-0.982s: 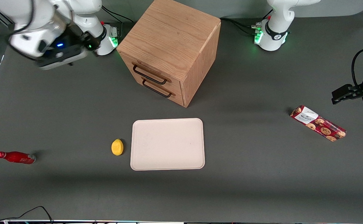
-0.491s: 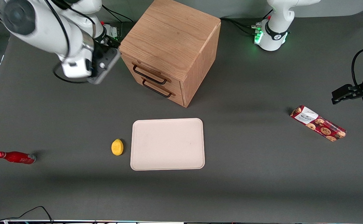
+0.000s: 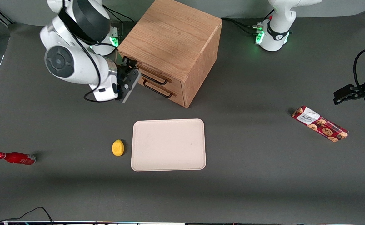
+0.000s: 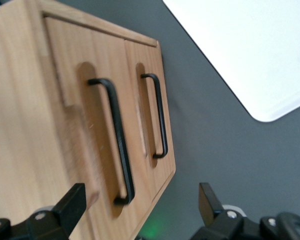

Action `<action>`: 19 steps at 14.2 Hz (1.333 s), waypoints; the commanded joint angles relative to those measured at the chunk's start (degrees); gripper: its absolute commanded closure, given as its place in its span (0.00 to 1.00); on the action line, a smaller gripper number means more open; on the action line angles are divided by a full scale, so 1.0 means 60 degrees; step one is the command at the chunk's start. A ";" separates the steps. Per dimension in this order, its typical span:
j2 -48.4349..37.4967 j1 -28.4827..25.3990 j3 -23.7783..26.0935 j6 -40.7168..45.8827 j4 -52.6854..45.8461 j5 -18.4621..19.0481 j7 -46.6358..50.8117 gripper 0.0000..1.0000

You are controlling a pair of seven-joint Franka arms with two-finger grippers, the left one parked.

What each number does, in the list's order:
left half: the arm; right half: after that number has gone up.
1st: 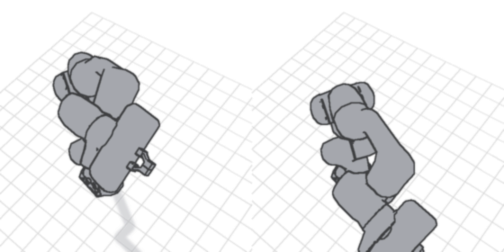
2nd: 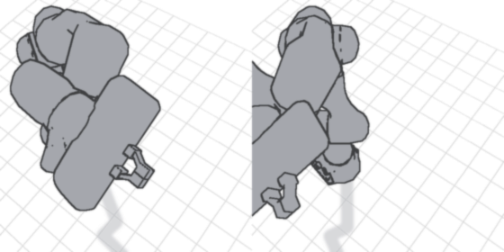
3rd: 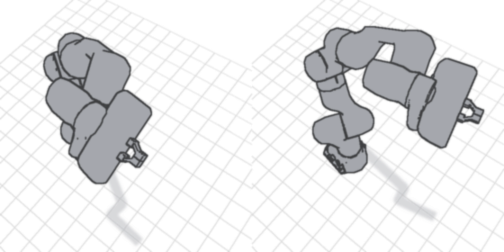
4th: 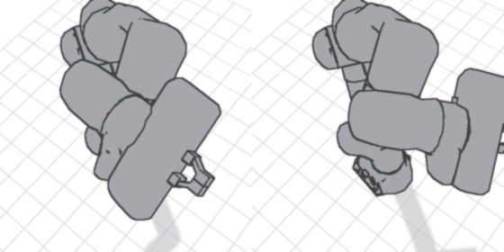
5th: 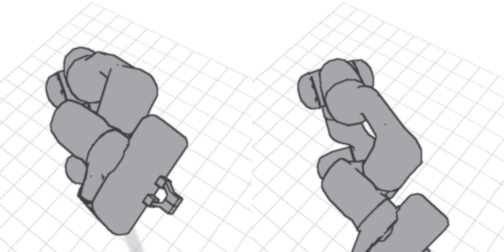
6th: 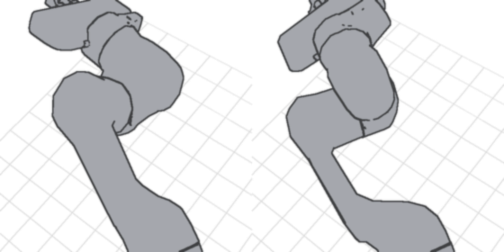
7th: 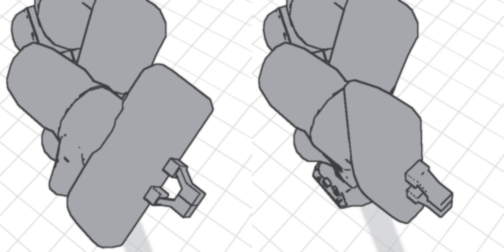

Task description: Open upper drawer

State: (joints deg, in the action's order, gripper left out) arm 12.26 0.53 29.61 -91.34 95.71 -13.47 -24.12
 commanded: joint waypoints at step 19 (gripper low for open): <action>-0.0037 -0.0088 0.0412 -0.2691 0.2564 -0.1021 -0.0111 0.00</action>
State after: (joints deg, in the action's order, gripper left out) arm 12.58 0.08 31.96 -105.40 109.35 -17.95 -24.11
